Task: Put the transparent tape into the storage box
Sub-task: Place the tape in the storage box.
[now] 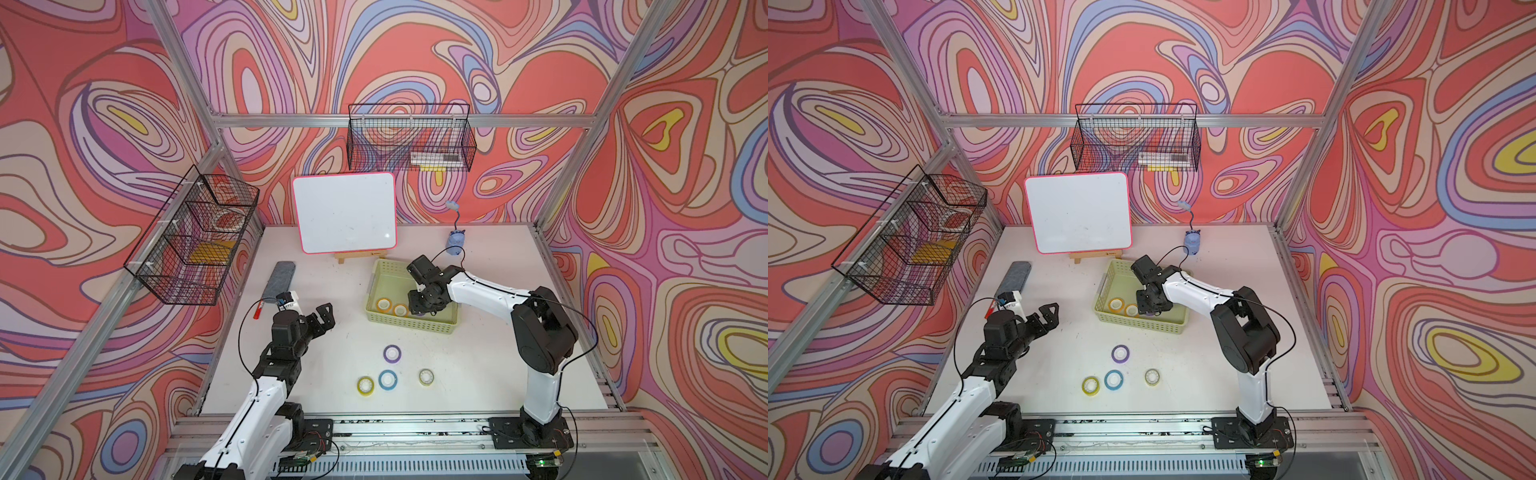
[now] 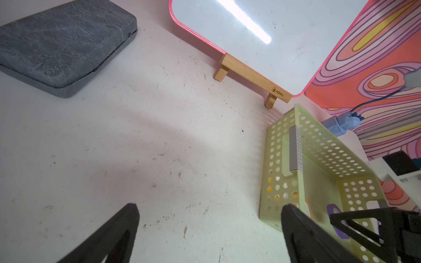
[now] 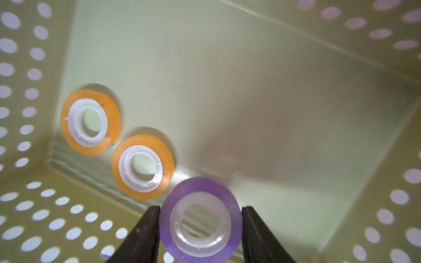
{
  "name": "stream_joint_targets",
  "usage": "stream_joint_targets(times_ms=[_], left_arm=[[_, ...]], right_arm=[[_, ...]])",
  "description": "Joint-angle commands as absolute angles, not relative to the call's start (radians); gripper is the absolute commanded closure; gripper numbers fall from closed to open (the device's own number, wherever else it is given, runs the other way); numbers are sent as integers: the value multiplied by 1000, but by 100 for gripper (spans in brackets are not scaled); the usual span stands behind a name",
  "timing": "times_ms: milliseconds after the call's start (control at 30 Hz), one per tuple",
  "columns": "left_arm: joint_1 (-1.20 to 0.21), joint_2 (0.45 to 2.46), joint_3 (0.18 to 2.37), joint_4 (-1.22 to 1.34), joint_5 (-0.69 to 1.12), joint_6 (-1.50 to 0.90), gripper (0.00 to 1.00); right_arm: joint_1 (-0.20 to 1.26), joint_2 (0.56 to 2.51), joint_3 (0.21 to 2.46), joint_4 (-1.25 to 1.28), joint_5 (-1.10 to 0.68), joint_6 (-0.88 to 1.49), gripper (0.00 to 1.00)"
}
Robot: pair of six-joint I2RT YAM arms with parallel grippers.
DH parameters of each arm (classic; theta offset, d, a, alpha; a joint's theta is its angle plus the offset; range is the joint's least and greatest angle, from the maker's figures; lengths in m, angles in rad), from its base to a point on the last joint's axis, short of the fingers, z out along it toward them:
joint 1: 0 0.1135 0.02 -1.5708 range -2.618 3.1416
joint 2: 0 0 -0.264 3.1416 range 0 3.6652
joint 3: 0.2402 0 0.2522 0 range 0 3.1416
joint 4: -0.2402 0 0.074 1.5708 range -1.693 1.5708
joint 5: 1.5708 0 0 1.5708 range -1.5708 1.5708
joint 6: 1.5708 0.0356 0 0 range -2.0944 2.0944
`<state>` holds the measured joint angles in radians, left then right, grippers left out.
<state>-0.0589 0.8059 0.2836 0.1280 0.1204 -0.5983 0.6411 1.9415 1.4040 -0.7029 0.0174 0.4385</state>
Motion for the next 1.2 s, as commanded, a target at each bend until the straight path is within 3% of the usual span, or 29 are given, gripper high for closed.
stream_joint_targets(times_ms=[0, 200, 467, 833, 1167], left_arm=[[-55, 796, 287, 137, 109, -584, 0], [-55, 796, 285, 139, 109, -585, 1], [-55, 798, 285, 144, 121, -580, 1], [-58, 860, 278, 273, 311, -553, 1], [-71, 957, 291, 356, 402, -561, 1]], right_arm=[[635, 1973, 1399, -704, -5, 439, 45], [635, 1994, 1397, -707, -11, 441, 43], [635, 1944, 1431, -752, 25, 431, 32], [644, 1673, 1427, -810, 30, 416, 30], [913, 1610, 1349, -780, 96, 453, 28]])
